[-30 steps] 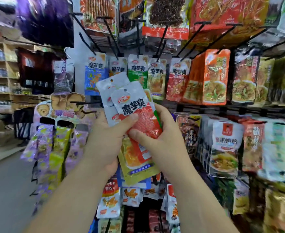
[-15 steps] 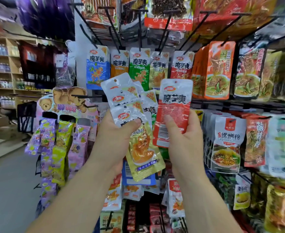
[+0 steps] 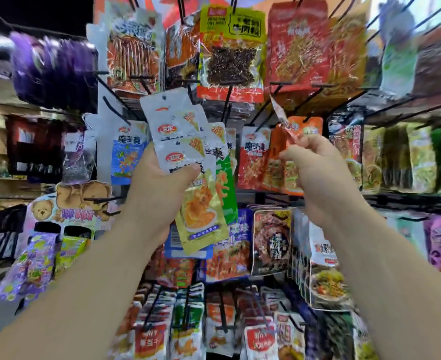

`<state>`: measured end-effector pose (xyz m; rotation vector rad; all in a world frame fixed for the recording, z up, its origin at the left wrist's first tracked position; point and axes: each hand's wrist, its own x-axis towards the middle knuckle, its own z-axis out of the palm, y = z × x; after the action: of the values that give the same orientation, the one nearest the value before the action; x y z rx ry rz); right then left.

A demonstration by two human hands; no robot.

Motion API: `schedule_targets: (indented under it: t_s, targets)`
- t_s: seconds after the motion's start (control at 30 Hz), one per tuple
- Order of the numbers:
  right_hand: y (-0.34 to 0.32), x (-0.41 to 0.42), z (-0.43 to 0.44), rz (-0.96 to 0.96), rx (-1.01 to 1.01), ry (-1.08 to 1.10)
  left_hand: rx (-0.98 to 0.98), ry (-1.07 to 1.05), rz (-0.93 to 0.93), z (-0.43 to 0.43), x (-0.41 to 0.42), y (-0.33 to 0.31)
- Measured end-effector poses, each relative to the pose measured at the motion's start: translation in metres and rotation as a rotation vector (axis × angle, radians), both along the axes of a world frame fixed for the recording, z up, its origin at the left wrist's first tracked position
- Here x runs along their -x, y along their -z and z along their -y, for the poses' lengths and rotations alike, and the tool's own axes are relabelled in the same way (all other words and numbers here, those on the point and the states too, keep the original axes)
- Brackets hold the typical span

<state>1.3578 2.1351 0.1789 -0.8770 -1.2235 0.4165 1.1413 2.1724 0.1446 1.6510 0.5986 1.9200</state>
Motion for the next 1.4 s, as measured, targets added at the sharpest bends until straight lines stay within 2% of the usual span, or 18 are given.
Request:
schedule_targets:
  t_s: [0.3, 0.47, 0.57, 0.87, 1.3, 1.4]
  targets:
    - [-0.017, -0.018, -0.025, -0.091, -0.014, 0.088, 0.069, 0.030, -0.084, -0.024, -0.001, -0.019]
    - [-0.026, -0.016, -0.034, 0.087, 0.010, 0.113, 0.088, 0.068, -0.123, -0.031, 0.000, -0.014]
    - [-0.033, -0.016, -0.038, 0.123, 0.037, 0.120, 0.079, 0.061, -0.152, -0.032, 0.000, -0.011]
    - [-0.037, -0.014, -0.046, -0.013, 0.010, 0.053, 0.060, 0.060, -0.138, -0.034, 0.002, -0.008]
    - [-0.067, -0.008, -0.069, 0.020, 0.043, 0.162, 0.064, 0.084, -0.117, -0.037, 0.003, -0.006]
    - [-0.066, -0.006, -0.073, -0.037, 0.084, 0.147, 0.062, 0.084, -0.121, -0.037, 0.002, -0.006]
